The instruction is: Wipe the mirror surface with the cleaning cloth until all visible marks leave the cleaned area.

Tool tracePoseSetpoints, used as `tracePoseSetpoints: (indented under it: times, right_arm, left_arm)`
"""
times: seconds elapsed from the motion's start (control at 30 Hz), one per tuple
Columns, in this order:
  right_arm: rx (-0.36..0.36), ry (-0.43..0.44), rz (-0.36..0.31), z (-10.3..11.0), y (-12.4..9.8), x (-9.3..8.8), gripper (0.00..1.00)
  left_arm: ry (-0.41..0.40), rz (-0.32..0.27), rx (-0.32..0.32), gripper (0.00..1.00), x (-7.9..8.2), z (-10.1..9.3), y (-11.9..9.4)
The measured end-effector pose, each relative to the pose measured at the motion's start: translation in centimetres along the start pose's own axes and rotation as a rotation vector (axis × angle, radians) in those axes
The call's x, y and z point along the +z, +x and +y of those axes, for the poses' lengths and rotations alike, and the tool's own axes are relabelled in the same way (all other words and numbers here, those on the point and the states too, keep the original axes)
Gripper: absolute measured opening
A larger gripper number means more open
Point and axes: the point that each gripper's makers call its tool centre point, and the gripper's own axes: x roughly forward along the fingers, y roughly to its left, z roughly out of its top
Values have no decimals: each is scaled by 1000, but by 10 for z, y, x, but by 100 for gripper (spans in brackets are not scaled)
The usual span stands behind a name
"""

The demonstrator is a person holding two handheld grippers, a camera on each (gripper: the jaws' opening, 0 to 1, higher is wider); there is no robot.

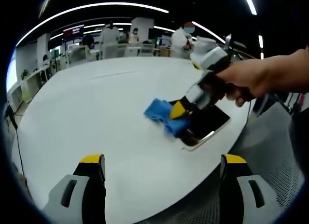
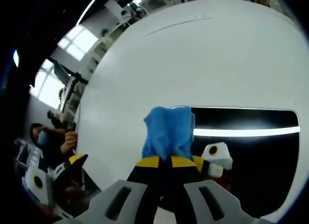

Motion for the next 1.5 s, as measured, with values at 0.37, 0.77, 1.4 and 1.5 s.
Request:
tracePoseSetpoints:
  times: [0.37, 0.77, 1.4, 1.5]
  right_arm:
    - [3, -1, -5, -4, -1, 0, 0]
    - [3, 20, -19, -17, -10, -1, 0]
    - [-22, 36, -35, -46, -25, -2, 0]
    - [-27, 39, -40, -51, -28, -2, 0]
  left_arm:
    - [-7, -8, 2, 99, 2, 1, 0]
    - [-13, -11, 8, 99, 2, 2, -1]
    - [-20, -12, 6, 99, 1, 2, -1]
    - [-20, -12, 5, 99, 2, 1, -1]
